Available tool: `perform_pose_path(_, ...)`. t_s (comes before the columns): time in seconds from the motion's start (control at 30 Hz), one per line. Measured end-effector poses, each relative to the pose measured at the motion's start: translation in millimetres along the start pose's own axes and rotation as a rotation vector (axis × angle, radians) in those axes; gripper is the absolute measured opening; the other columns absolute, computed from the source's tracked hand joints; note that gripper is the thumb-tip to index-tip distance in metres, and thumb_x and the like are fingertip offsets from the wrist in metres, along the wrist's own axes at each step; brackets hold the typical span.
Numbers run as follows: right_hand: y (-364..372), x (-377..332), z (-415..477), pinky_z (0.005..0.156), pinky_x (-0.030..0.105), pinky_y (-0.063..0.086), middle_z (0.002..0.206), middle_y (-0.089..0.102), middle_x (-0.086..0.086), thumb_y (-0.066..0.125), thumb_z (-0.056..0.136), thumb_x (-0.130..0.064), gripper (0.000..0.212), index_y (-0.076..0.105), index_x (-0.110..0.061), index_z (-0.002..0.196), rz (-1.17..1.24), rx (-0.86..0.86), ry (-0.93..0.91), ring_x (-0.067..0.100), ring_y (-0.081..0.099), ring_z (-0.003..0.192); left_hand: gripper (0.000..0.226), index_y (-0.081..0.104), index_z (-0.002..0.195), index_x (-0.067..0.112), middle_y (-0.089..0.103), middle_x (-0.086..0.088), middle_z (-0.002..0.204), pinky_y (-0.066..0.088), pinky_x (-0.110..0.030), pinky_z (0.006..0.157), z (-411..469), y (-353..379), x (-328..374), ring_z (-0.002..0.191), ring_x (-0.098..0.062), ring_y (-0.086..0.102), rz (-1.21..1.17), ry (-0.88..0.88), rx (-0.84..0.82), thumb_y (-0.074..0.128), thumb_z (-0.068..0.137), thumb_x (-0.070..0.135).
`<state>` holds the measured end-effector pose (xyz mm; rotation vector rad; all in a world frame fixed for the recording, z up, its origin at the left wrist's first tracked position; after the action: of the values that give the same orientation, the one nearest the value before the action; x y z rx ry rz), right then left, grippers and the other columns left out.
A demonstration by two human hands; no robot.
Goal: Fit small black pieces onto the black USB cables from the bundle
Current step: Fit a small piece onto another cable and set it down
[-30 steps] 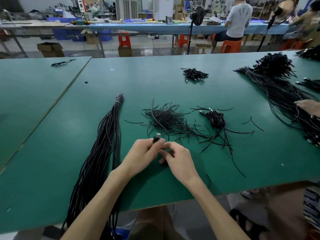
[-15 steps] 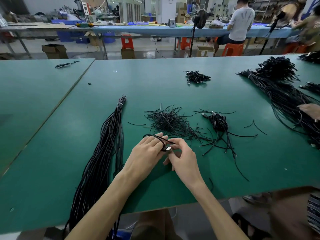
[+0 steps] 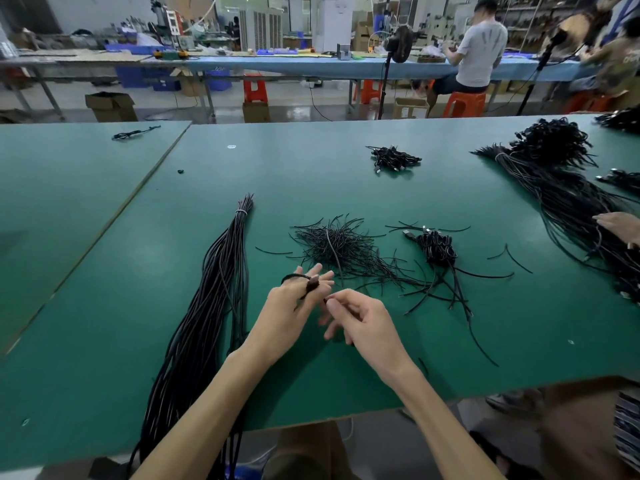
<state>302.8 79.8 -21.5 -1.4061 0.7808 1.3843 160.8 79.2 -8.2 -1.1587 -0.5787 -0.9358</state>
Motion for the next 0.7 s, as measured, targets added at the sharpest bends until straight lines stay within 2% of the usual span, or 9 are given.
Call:
perform_pose_path(0.13, 5.2, 2.0, 1.4, 0.056, 0.011, 0.044, 0.081, 0.076, 0.007, 0.061, 0.104, -0.019, 0.015, 0.074, -0.015, 0.098, 0.006, -0.065, -0.002, 0.017, 0.068, 0.059, 0.042, 0.078, 0.114, 0.015, 0.073, 0.010, 0.125, 0.057, -0.032, 0.091, -0.5, 3.8, -0.6, 0.105, -0.018, 0.072, -0.340, -0.100, -0.057, 0.053, 0.101, 0.046)
perform_pose_path(0.17, 6.3, 2.3, 1.5, 0.056, 0.012, 0.044, 0.080, 0.076, 0.006, 0.061, 0.104, -0.021, 0.016, 0.075, -0.017, 0.097, 0.004, -0.075, -0.005, 0.017, 0.067, 0.058, 0.042, 0.078, 0.114, 0.014, 0.073, 0.007, 0.125, 0.058, -0.032, 0.087, -0.4, 3.0, -0.1, 0.104, -0.019, 0.072, -0.409, -0.107, -0.052, 0.053, 0.102, 0.046)
perform_pose_path(0.23, 7.9, 2.9, 1.1, 0.059, 0.015, 0.047, 0.080, 0.077, 0.004, 0.061, 0.104, -0.027, 0.017, 0.076, -0.019, 0.098, -0.004, -0.082, -0.010, 0.017, 0.065, 0.056, 0.044, 0.076, 0.117, 0.009, 0.071, -0.003, 0.130, 0.056, -0.028, 0.090, -0.3, 0.6, 0.7, 0.123, -0.021, 0.066, -0.616, -0.126, -0.044, 0.048, 0.107, 0.042)
perform_pose_path(0.3, 9.4, 4.6, 0.9, 0.064, 0.020, 0.051, 0.081, 0.077, 0.002, 0.063, 0.103, -0.029, 0.016, 0.075, -0.020, 0.098, -0.021, -0.080, -0.010, 0.016, 0.063, 0.055, 0.048, 0.073, 0.113, 0.003, 0.071, -0.015, 0.128, 0.055, -0.030, 0.095, 0.4, -1.4, 2.0, 0.128, -0.028, 0.063, -0.915, -0.166, -0.067, 0.045, 0.109, 0.041)
perform_pose_path(0.33, 9.9, 5.2, 0.8, 0.066, 0.021, 0.051, 0.080, 0.077, 0.001, 0.064, 0.102, -0.030, 0.015, 0.075, -0.021, 0.097, -0.029, -0.078, -0.007, 0.016, 0.063, 0.055, 0.047, 0.074, 0.103, 0.004, 0.074, -0.017, 0.116, 0.054, -0.030, 0.098, 1.3, -4.2, 1.9, 0.120, -0.029, 0.067, -1.041, -0.189, -0.072, 0.048, 0.107, 0.043)
perform_pose_path(0.4, 9.9, 5.9, 1.0, 0.067, 0.021, 0.052, 0.080, 0.076, 0.000, 0.066, 0.100, -0.030, 0.012, 0.073, -0.022, 0.095, -0.034, -0.073, 0.001, 0.016, 0.063, 0.055, 0.041, 0.067, 0.079, 0.015, 0.069, -0.003, 0.075, 0.054, -0.031, 0.096, 1.7, -7.2, 3.4, 0.083, -0.022, 0.072, -1.184, -0.224, -0.108, 0.059, 0.099, 0.050)
perform_pose_path(0.47, 10.4, 5.4, 0.8, 0.067, 0.022, 0.053, 0.082, 0.077, 0.000, 0.069, 0.098, -0.028, 0.008, 0.072, -0.022, 0.095, -0.046, -0.078, -0.003, 0.015, 0.064, 0.057, 0.043, 0.055, 0.070, 0.019, 0.047, 0.008, 0.054, 0.056, -0.029, 0.083, 0.0, -5.9, 5.9, 0.052, -0.011, 0.053, -1.257, -0.256, -0.166, 0.065, 0.095, 0.053)
perform_pose_path(0.6, 8.0, 6.6, 0.5, 0.073, 0.022, 0.056, 0.086, 0.077, -0.003, 0.075, 0.093, -0.018, 0.008, 0.073, -0.023, 0.099, -0.095, -0.057, -0.002, 0.011, 0.071, 0.069, 0.050, 0.049, 0.064, 0.017, 0.033, 0.009, 0.044, 0.042, -0.020, 0.050, -5.7, -0.5, 8.7, 0.038, -0.008, 0.030, -0.993, -0.266, -0.226, 0.058, 0.102, 0.049)
perform_pose_path(0.7, 3.8, 6.1, 0.7, 0.068, 0.017, 0.050, 0.086, 0.077, -0.008, 0.066, 0.097, -0.009, 0.029, 0.073, -0.033, 0.112, -0.155, -0.016, -0.006, 0.007, 0.070, 0.075, 0.055, 0.051, 0.057, 0.016, 0.038, 0.003, 0.041, 0.038, -0.017, 0.049, -6.4, 7.3, 9.2, 0.038, -0.011, 0.035, -0.536, -0.184, -0.199, 0.051, 0.105, 0.043)
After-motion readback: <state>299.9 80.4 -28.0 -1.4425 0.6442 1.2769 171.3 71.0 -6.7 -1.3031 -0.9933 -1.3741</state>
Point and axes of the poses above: each hand's wrist, its own z-axis towards the middle knuckle, its own y-axis out of the palm, x = y × z, the point moved 7 cm from there along z, towards the middle knuckle
